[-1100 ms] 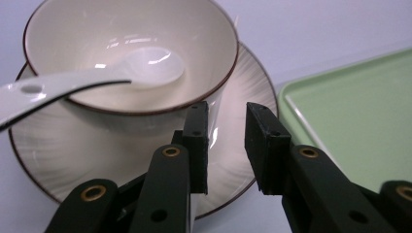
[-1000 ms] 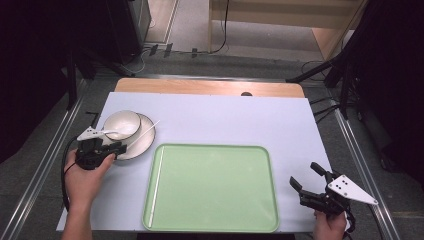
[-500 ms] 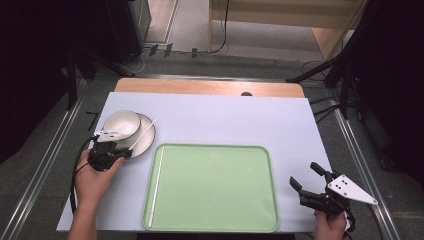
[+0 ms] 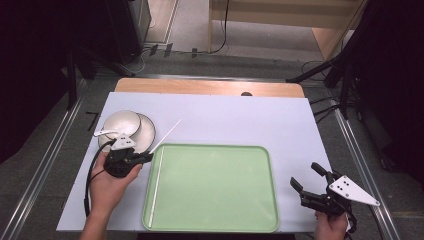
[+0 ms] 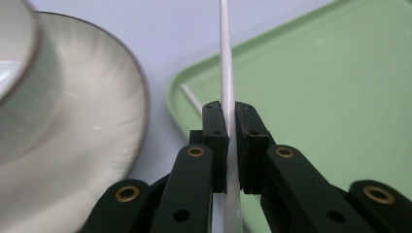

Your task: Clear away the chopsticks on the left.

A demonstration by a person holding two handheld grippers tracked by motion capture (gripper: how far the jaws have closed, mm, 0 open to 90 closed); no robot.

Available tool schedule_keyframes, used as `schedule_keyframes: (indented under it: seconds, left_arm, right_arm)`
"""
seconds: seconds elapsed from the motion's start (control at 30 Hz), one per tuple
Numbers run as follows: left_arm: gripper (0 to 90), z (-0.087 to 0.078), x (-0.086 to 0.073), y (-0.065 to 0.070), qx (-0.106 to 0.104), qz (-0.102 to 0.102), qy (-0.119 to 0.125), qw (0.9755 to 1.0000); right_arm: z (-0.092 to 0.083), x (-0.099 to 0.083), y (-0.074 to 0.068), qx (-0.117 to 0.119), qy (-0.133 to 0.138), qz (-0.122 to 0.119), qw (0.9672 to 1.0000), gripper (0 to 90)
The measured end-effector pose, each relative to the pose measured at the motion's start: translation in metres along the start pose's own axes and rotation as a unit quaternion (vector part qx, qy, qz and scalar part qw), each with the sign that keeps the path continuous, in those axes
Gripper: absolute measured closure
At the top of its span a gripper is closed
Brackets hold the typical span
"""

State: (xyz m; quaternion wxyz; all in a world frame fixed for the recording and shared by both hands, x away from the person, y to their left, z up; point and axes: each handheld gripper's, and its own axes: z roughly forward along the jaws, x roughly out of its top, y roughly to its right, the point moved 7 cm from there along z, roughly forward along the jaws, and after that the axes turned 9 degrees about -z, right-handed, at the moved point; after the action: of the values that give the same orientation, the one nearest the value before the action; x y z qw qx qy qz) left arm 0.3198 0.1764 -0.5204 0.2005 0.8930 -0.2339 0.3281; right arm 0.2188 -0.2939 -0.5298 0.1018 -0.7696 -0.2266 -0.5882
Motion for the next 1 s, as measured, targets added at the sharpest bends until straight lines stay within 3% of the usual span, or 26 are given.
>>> schedule_keyframes:
  seconds: [0.23,0.27,0.33,0.6,0.77,1.0]
  left_arm:
    - [84.8,0.016,-0.019,0.043,-0.043,-0.032,-0.007,0.9985]
    - [84.8,0.016,-0.019,0.043,-0.043,-0.032,-0.007,0.9985]
    - [84.8,0.027,-0.029,0.061,-0.057,-0.040,-0.023,0.9973]
    - [84.7,0.048,-0.052,0.096,-0.055,-0.035,-0.065,0.9957]
    - [84.3,0.049,-0.054,0.101,-0.032,-0.029,-0.063,0.9971]
    - [79.9,0.049,-0.053,0.103,-0.034,-0.025,-0.065,0.9970]
  right_arm:
    - [-0.001,0.001,0.001,0.000,0.003,0.002,1.0000,12.8]
    - [0.000,0.001,0.001,0.001,0.002,0.001,1.0000,12.8]
    - [0.000,0.001,0.000,0.001,0.003,0.000,1.0000,12.8]
    - [-0.002,0.003,-0.001,0.002,0.006,-0.001,1.0000,12.8]
    - [-0.002,0.003,0.000,0.001,0.007,0.000,1.0000,12.8]
    - [-0.001,0.002,-0.001,0.002,0.005,-0.001,1.0000,12.8]
